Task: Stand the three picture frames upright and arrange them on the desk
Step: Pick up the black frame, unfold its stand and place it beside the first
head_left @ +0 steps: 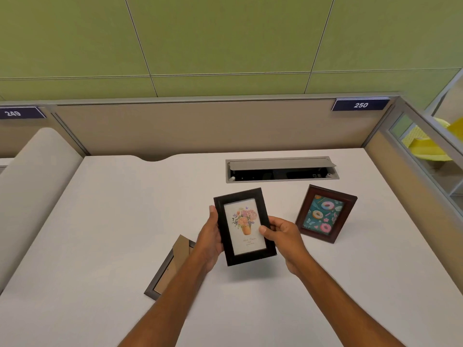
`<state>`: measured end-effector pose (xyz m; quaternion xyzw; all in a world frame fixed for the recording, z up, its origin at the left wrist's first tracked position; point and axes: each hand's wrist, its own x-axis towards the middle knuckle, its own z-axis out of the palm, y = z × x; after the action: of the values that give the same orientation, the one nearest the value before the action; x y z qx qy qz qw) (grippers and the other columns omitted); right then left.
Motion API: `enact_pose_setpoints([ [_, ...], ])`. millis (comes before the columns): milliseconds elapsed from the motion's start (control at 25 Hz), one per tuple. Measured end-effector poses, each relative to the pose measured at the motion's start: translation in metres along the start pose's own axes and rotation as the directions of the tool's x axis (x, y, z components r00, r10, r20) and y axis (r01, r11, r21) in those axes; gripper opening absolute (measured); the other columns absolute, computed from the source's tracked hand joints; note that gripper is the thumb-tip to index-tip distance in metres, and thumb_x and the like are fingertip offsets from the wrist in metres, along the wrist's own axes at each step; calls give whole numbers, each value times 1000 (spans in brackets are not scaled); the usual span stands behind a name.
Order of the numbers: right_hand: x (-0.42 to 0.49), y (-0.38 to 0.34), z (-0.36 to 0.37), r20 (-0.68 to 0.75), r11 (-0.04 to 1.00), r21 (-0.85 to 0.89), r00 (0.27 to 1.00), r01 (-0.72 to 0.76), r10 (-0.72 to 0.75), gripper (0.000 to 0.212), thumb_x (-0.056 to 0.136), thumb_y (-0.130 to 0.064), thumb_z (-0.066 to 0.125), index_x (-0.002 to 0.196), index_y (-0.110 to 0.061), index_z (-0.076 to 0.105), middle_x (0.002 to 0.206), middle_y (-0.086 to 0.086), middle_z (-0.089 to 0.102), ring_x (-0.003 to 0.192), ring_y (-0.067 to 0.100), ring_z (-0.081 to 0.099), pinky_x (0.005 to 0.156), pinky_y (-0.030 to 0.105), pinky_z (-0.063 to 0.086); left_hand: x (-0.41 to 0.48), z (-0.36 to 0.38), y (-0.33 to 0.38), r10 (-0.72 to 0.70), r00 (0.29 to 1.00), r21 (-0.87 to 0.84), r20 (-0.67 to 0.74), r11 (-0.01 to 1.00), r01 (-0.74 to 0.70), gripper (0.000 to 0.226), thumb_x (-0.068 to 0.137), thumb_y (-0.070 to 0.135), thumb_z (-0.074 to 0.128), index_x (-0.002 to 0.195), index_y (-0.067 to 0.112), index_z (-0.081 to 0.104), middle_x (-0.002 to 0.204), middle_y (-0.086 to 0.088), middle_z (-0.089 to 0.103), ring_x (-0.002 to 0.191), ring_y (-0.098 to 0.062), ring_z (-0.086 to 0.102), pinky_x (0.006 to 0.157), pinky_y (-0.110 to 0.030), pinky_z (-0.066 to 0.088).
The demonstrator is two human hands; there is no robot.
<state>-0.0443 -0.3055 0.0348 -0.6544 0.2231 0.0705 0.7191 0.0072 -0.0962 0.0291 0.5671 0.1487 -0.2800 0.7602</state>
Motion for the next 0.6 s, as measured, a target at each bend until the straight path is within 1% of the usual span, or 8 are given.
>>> enact_pose_setpoints([
  [120, 1, 7, -6, -9, 999, -21, 1000, 27, -28, 29, 103, -5, 70, 125, -21, 79, 112, -6, 85, 105, 13, 81, 78, 27, 67, 8, 7, 3, 2, 1000, 25, -15, 1000, -1, 81, 98, 88, 28, 145, 37, 70, 136, -1, 81, 128, -28, 76, 110, -61, 59],
  [200, 3, 12, -11, -28, 998, -30, 998, 49, -50, 31, 102, -4, 70, 127, -20, 79, 113, -6, 85, 107, 14, 80, 80, 28, 67, 15, 15, 6, -17, 999, 46, -42, 999, 19, 90, 92, 95, 24, 142, 37, 72, 130, -2, 83, 126, -29, 76, 104, -56, 61],
  [240, 4, 15, -14, -36, 997, -37, 997, 62, -64, 32, 102, -3, 70, 128, -20, 79, 114, -6, 85, 108, 14, 80, 82, 28, 67, 19, 19, 8, -26, 998, 64, -57, 998, 30, 94, 89, 98, 24, 140, 37, 74, 127, -2, 84, 124, -30, 75, 103, -54, 59],
  [320, 8, 21, -20, -51, 995, -54, 995, 82, -85, 34, 103, -1, 68, 129, -20, 79, 116, -6, 84, 112, 15, 79, 85, 27, 66, 26, 28, 10, -37, 997, 109, -74, 993, 45, 96, 84, 102, 27, 133, 37, 78, 123, -3, 85, 121, -29, 75, 105, -54, 54],
  [440, 18, 30, -29, -97, 993, -78, 991, 88, -95, 39, 105, 0, 64, 137, -18, 75, 123, -5, 82, 119, 14, 75, 89, 23, 64, 42, 43, 13, -26, 998, 184, -51, 982, 35, 83, 87, 99, 37, 122, 39, 83, 114, 1, 88, 117, -27, 77, 103, -52, 53],
  [520, 26, 35, -35, -146, 991, -100, 984, 87, -101, 42, 106, 0, 62, 144, -16, 69, 131, -2, 79, 124, 16, 71, 96, 22, 61, 55, 53, 14, -19, 999, 207, -26, 978, 24, 77, 90, 94, 42, 122, 38, 83, 113, 2, 88, 118, -26, 78, 101, -49, 56],
  [600, 36, 38, -39, -192, 989, -121, 975, 89, -111, 43, 107, -1, 61, 148, -15, 65, 134, 0, 76, 127, 17, 68, 95, 15, 58, 68, 61, 15, -13, 1000, 213, -7, 977, 14, 71, 92, 90, 46, 123, 37, 81, 115, 1, 87, 120, -26, 77, 101, -47, 57],
])
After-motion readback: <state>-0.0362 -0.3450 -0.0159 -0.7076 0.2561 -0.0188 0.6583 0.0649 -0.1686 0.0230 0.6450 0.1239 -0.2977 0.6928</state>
